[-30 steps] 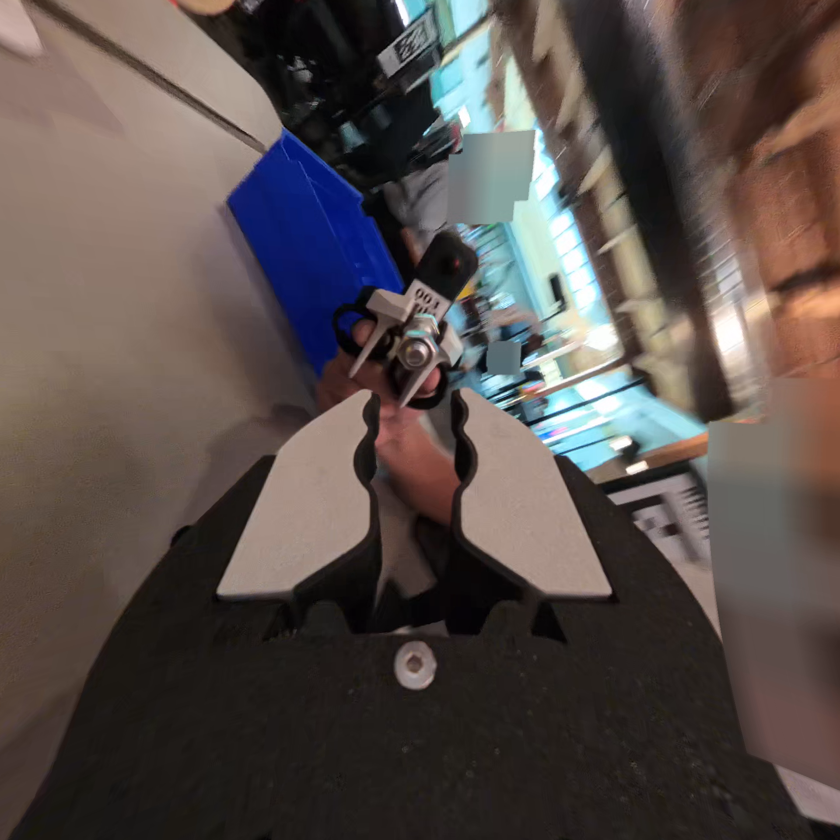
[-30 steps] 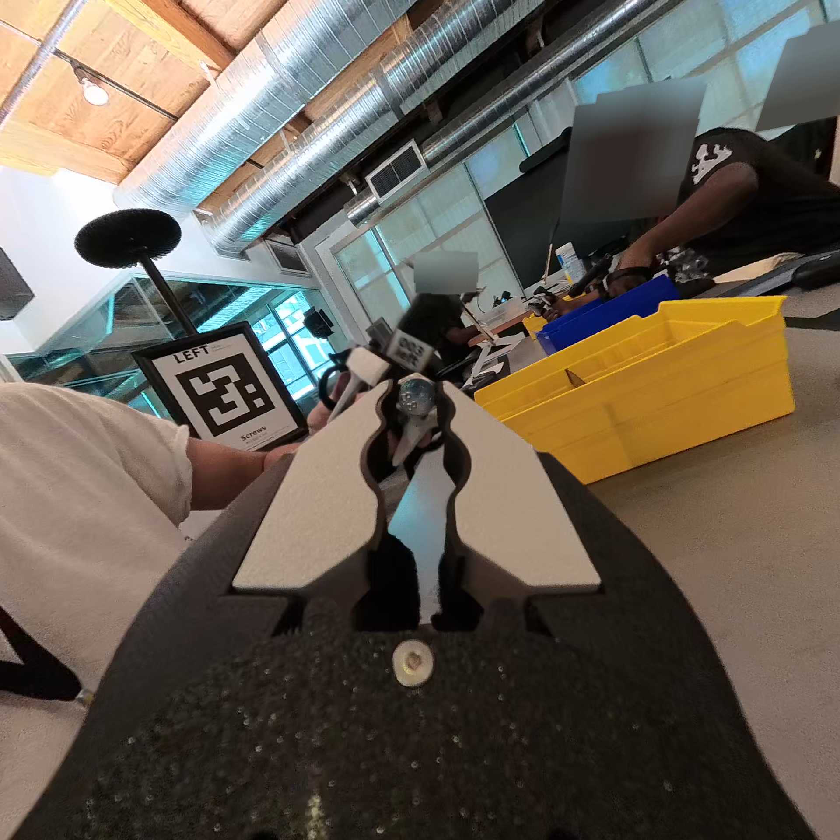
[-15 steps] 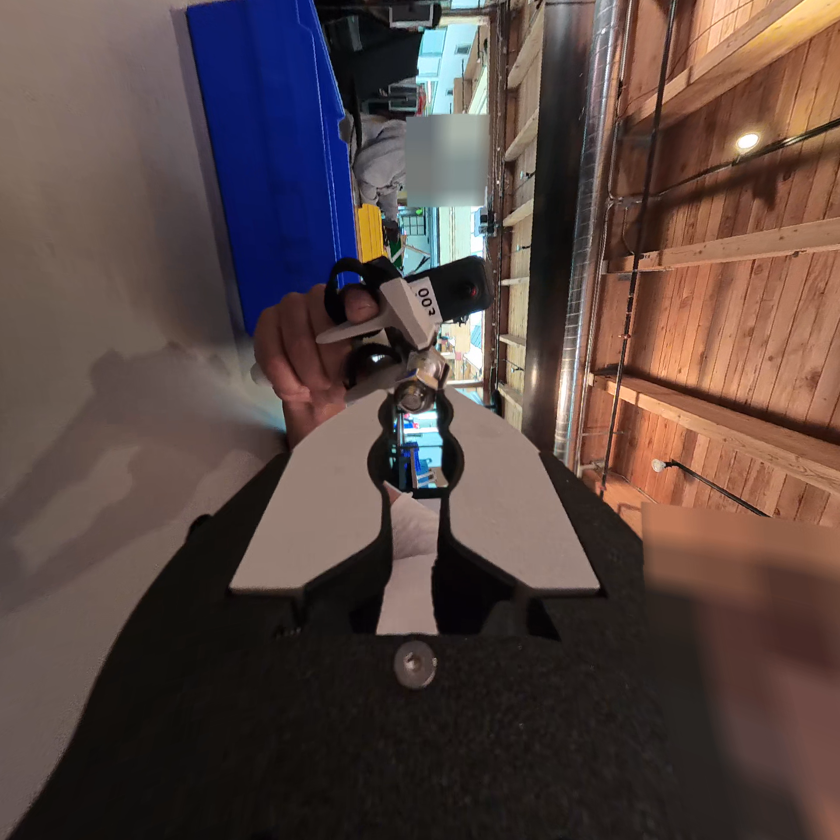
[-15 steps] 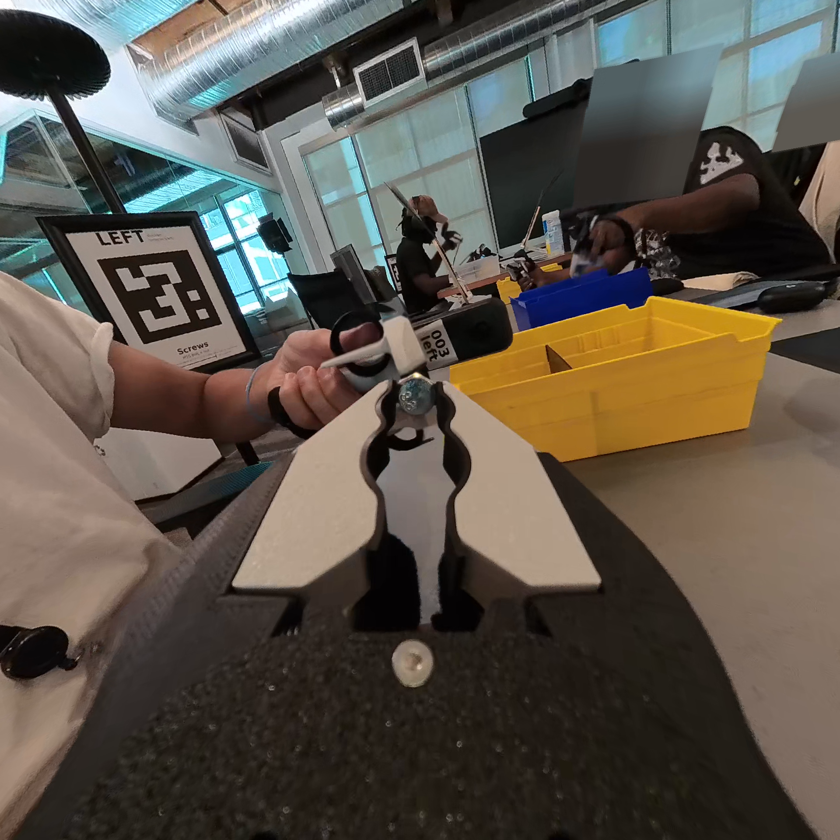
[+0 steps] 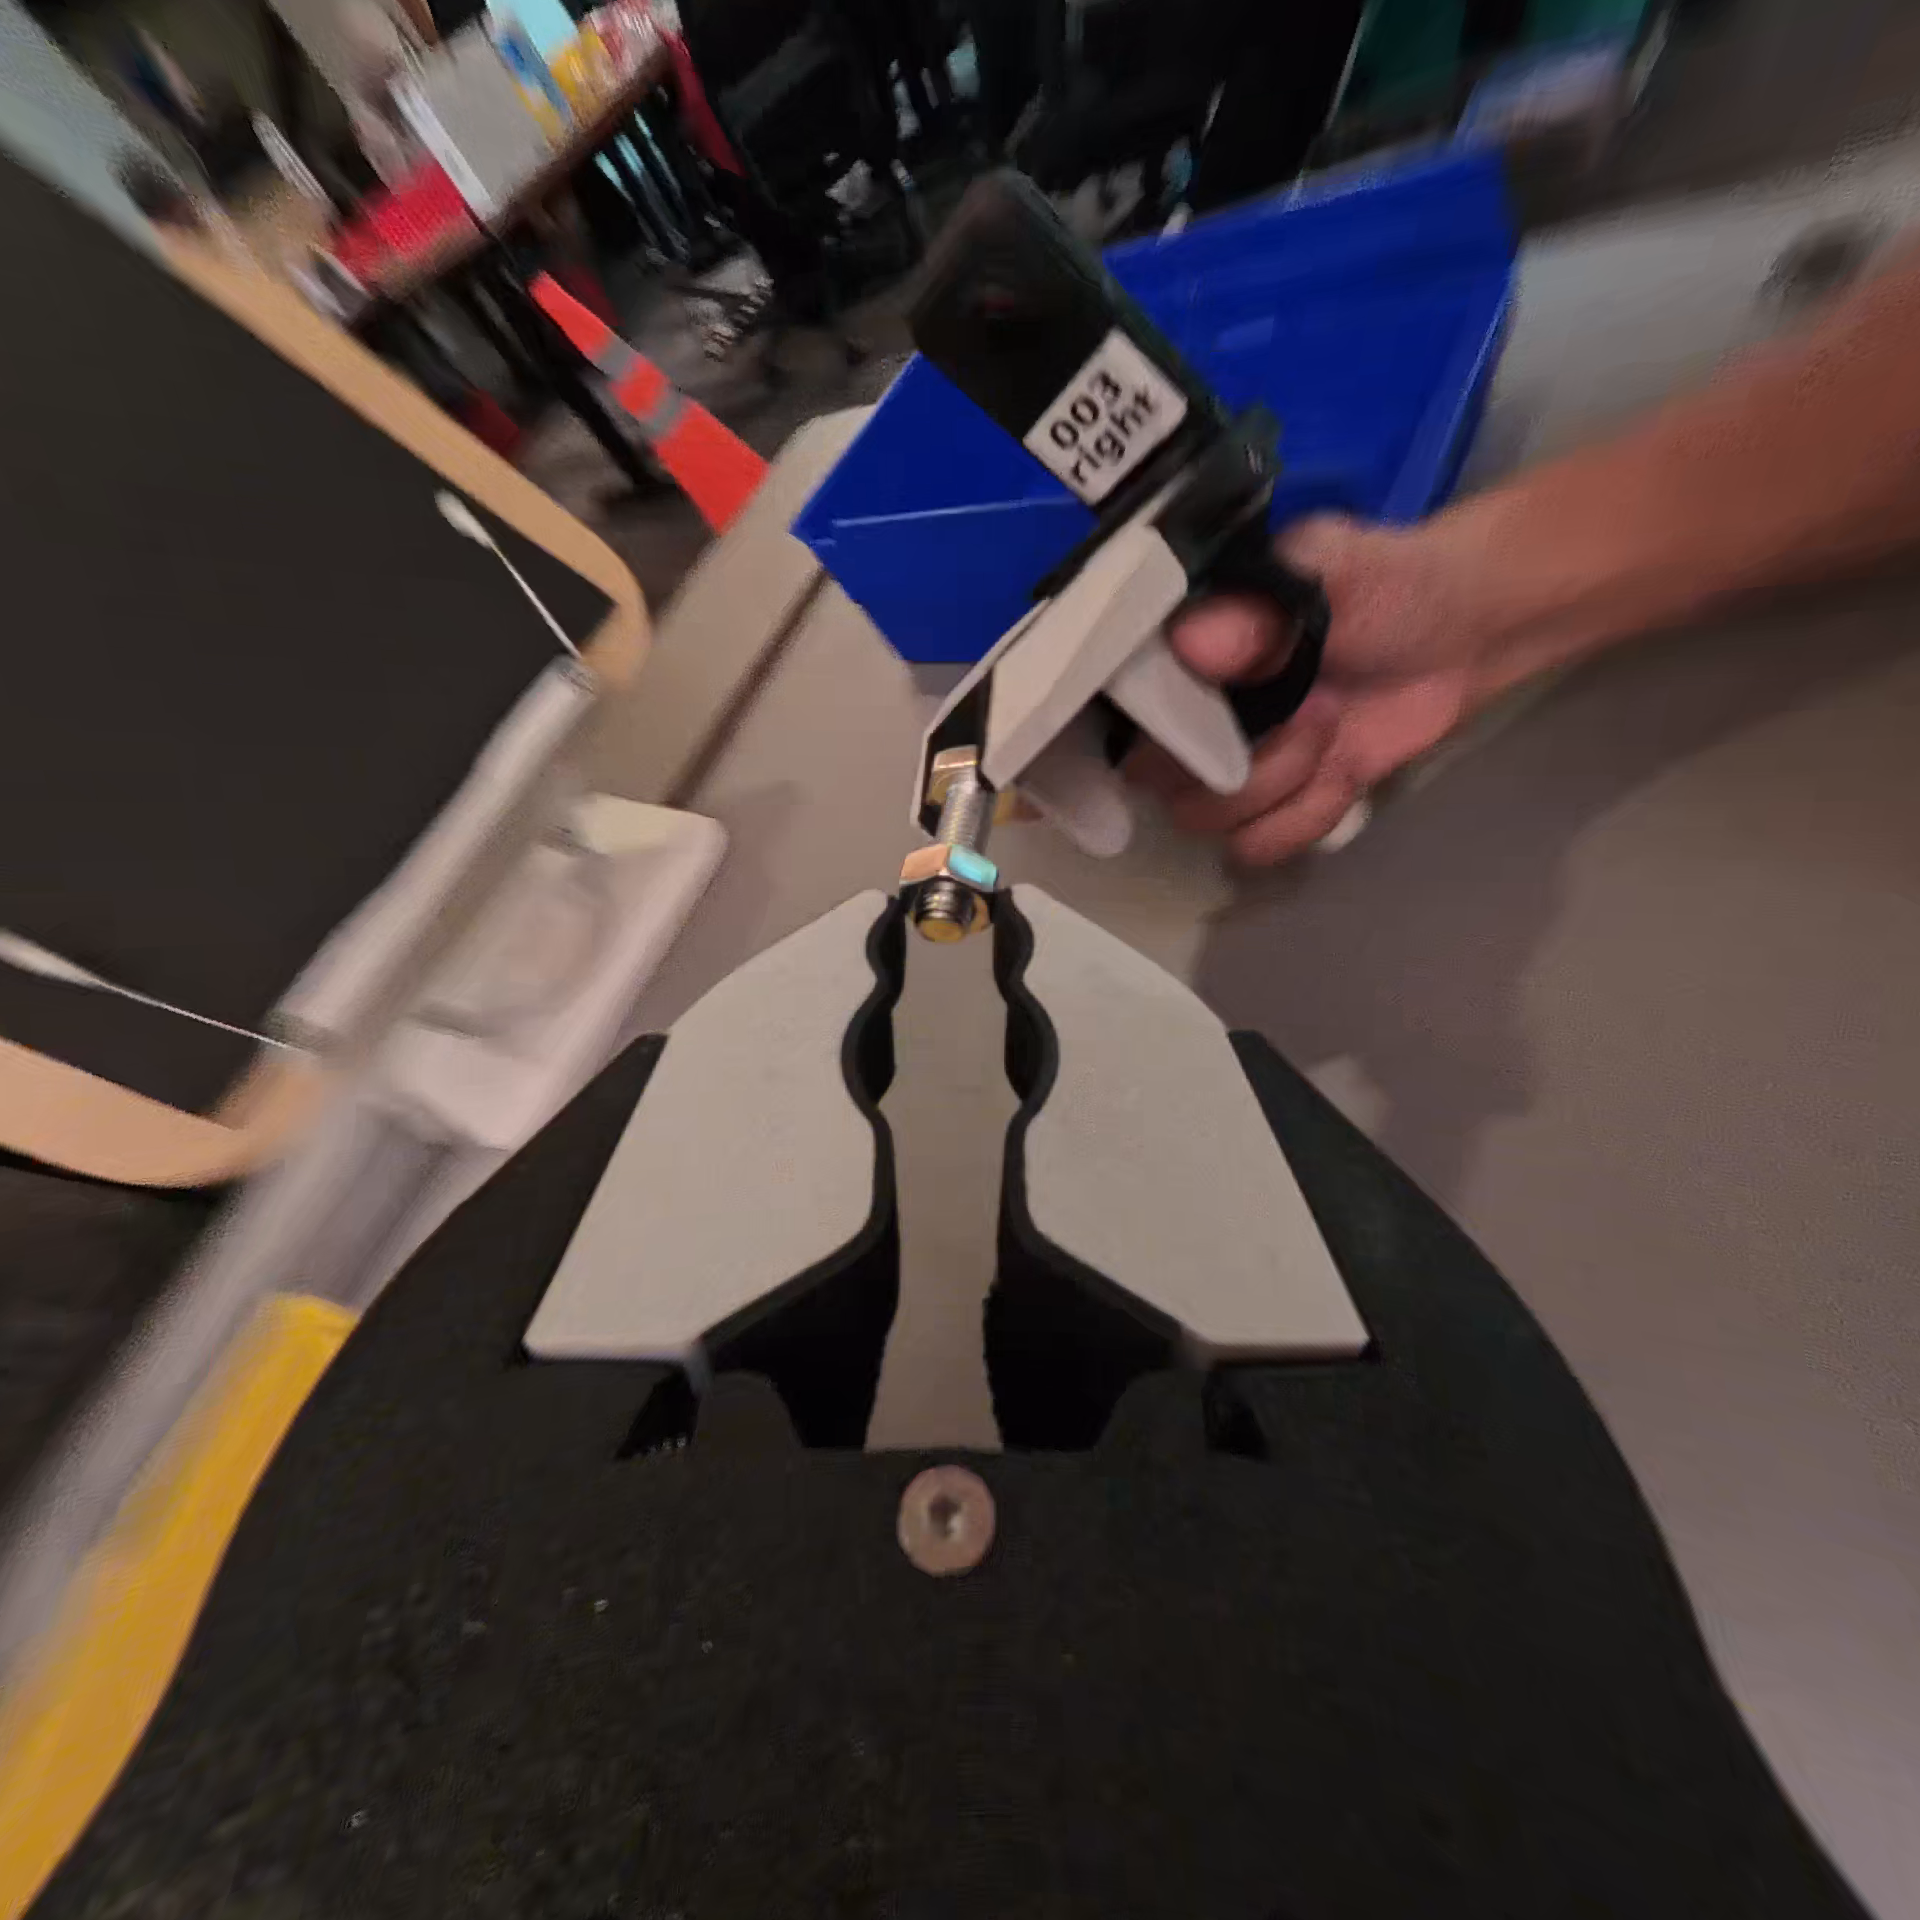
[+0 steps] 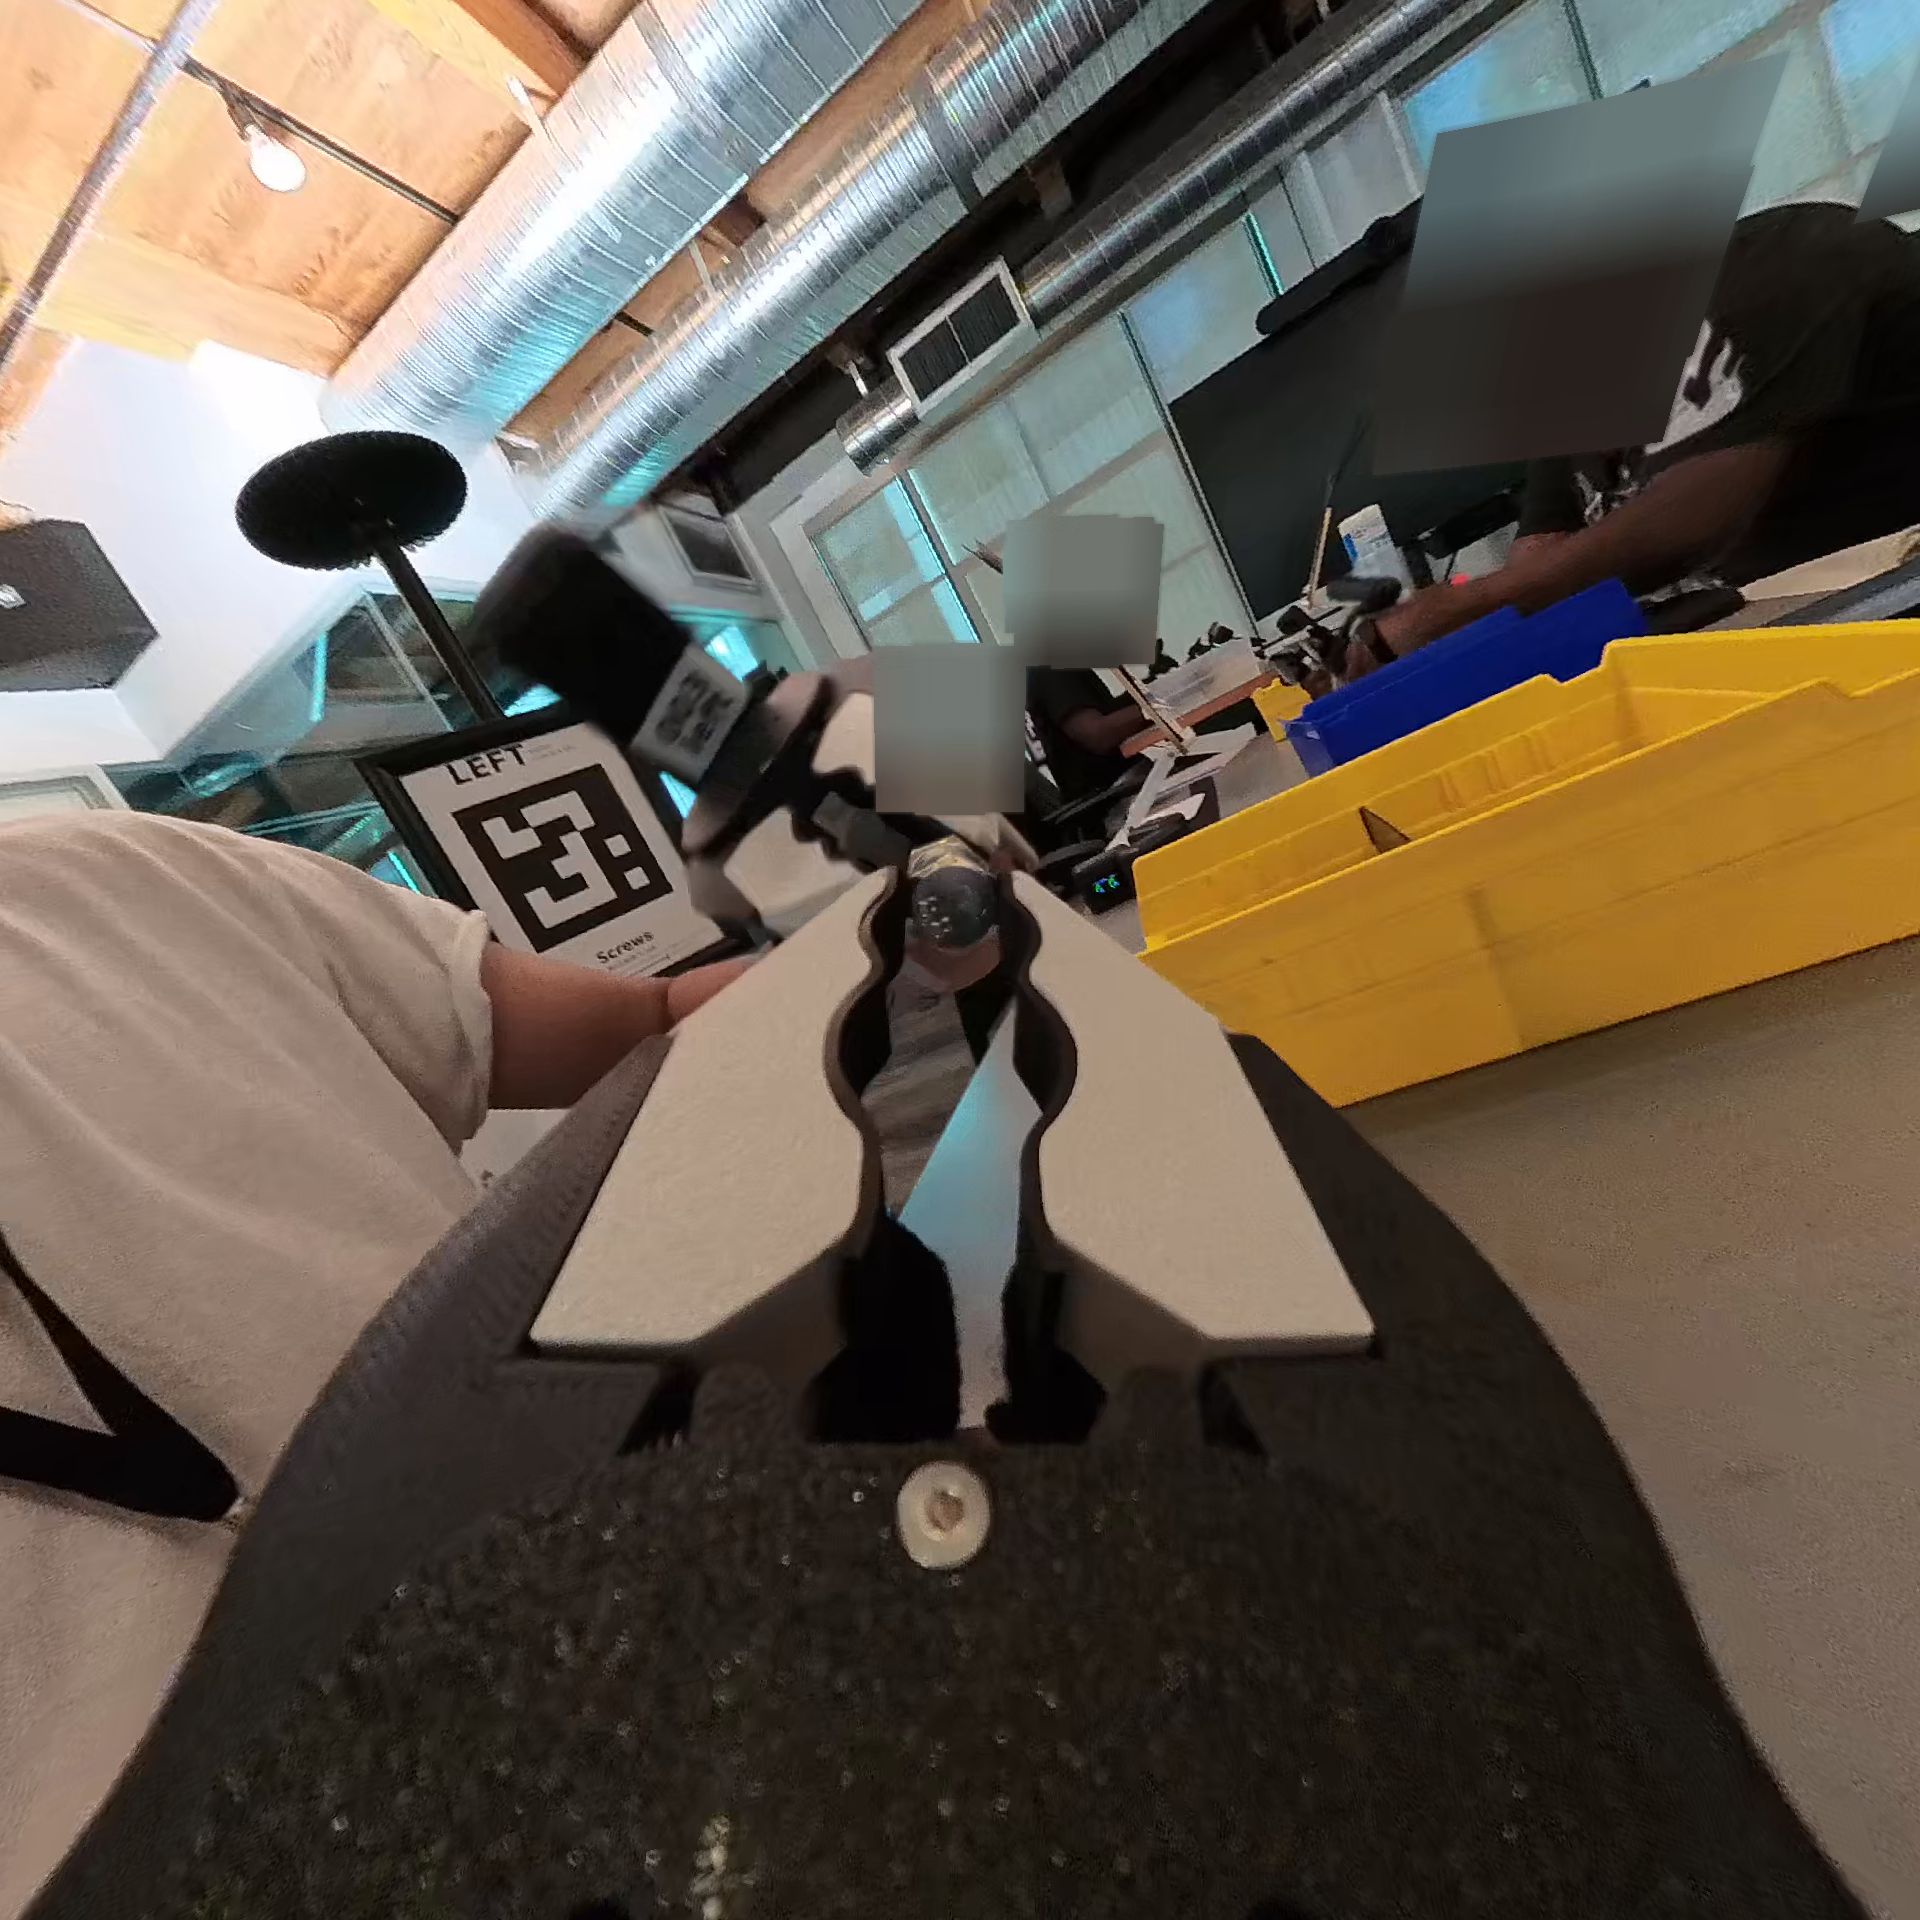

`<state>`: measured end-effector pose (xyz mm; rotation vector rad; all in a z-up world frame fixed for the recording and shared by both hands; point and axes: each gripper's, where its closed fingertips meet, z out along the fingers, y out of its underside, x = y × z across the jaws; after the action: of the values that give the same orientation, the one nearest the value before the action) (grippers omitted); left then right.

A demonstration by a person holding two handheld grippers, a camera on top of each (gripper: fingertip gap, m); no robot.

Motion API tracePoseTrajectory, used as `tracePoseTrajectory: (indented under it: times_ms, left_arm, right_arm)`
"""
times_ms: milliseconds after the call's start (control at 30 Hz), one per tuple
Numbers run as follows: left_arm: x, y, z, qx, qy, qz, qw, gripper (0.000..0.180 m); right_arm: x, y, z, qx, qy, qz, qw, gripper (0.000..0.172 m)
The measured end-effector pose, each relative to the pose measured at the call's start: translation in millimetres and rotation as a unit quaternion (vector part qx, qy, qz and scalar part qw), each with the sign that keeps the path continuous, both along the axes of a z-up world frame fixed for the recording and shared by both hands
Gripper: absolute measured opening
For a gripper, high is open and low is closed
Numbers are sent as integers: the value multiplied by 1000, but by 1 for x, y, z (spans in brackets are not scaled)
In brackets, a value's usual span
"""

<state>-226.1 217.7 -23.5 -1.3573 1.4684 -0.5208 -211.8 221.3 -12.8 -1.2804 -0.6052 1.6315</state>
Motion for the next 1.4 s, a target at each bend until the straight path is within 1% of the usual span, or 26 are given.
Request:
tracePoseTrajectory:
  times_ms: [33,100,200,233,267,300,333,367,400,467,533,567,600,633,667,700,733,767,800,833,900,967,1000,1200,1333,1400]
  left_arm:
    - [0,0,2,91,30,-3,995,16]
    - [1,0,6,251,82,-10,964,16]
    - [2,3,10,438,135,-16,888,15]
    - [2,4,10,476,145,-14,867,16]
    - [2,6,7,493,156,-10,856,16]
    - [1,8,3,490,168,-6,856,15]
    - [-1,8,-2,470,178,-3,864,16]
    - [-3,8,-6,443,181,2,878,27]
    - [-5,7,-7,413,171,10,894,32]
    - [-11,7,-7,330,131,26,935,29]
    - [-17,8,-2,191,42,60,979,25]
    - [-19,8,-1,93,-9,75,993,22]
    - [-20,6,-2,-20,-54,85,995,22]
    - [-20,4,-4,-142,-95,89,981,22]
    - [-18,-1,-4,-263,-133,78,952,27]
    - [-16,-6,-1,-371,-170,61,911,36]
    - [-14,-9,0,-456,-198,45,866,45]
    - [-12,-11,1,-520,-218,31,825,57]
    - [-10,-12,1,-571,-238,23,785,62]
    - [-8,-11,-1,-608,-254,21,752,62]
    - [-4,-8,-4,-650,-281,20,706,59]
    - [0,-6,-7,-662,-297,23,688,55]
    - [2,-7,-7,-660,-300,21,688,54]
    - [0,1,1,-594,-314,31,740,40]
    - [3,-3,0,-572,-298,25,764,25]
    - [4,-5,-4,-551,-281,27,786,17]
  right_arm:
    - [1,-1,2,-2,5,4,1000,17]
    - [2,-3,4,2,8,10,1000,17]
    - [3,-4,4,-2,14,19,1000,16]
    - [4,-3,3,-5,14,19,1000,17]
    - [4,-1,1,-7,9,15,1000,17]
    - [4,1,-1,-8,3,12,1000,17]
    - [5,1,-2,-8,3,14,1000,17]
    - [6,2,-2,-11,7,16,1000,16]
    - [8,3,-2,-13,10,15,1000,16]
    - [9,5,-3,-8,5,9,1000,16]
    - [10,7,-4,0,-6,-1,1000,16]
    - [9,6,-4,5,-9,-5,1000,16]
    - [9,6,-4,11,-13,-10,1000,17]
    - [9,7,-4,19,-17,-19,999,17]
    - [9,6,-3,26,-18,-26,999,17]
    - [8,6,-2,32,-17,-31,999,17]
    - [8,5,-1,36,-17,-33,999,16]
    - [8,5,0,39,-17,-36,998,16]
    - [8,4,1,42,-16,-36,998,16]
    - [8,3,2,43,-16,-35,998,16]
    - [7,3,2,42,-14,-36,998,16]
    - [7,2,2,38,-13,-33,999,16]
    - [6,3,1,34,-14,-32,999,16]
    - [0,2,-5,12,-14,-12,1000,17]
    - [-4,0,-8,11,-22,-8,1000,17]
    - [-5,0,-8,8,-21,-6,1000,17]
